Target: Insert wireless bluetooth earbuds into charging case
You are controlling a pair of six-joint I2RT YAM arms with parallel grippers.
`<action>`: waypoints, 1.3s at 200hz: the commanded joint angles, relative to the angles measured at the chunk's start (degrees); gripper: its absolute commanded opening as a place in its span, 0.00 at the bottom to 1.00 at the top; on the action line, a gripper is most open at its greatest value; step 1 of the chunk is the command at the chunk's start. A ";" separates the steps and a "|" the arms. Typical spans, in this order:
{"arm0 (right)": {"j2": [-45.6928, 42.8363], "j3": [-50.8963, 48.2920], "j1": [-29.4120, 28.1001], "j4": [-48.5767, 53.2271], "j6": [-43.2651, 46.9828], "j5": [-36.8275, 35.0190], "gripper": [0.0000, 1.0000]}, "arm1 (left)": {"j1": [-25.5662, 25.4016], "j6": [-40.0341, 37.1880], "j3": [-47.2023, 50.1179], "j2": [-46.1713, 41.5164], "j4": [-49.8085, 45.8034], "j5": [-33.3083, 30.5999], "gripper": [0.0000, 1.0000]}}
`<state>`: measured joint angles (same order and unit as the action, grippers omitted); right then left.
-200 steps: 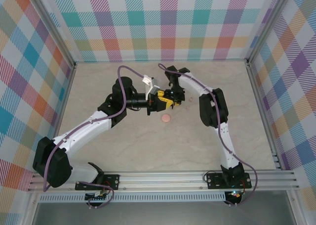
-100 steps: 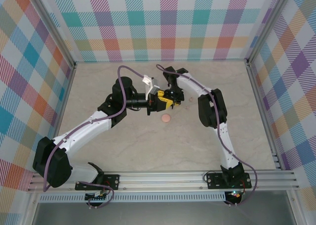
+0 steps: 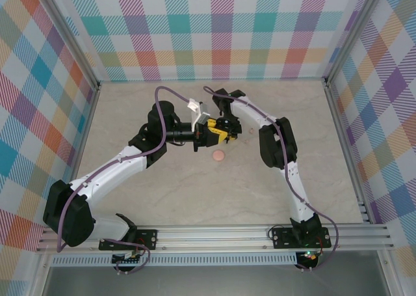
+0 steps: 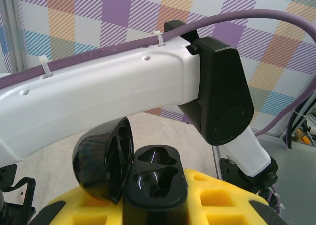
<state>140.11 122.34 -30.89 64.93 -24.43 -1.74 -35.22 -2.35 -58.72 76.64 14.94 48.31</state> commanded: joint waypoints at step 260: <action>-28.38 -39.34 8.00 -32.39 6.29 11.45 0.21 | 0.15 5.90 4.20 3.70 -2.02 -19.29 0.05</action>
<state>117.64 86.30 -22.96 37.54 -18.59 6.90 -35.22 0.80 -55.90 78.76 12.27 33.87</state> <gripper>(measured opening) 0.213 0.228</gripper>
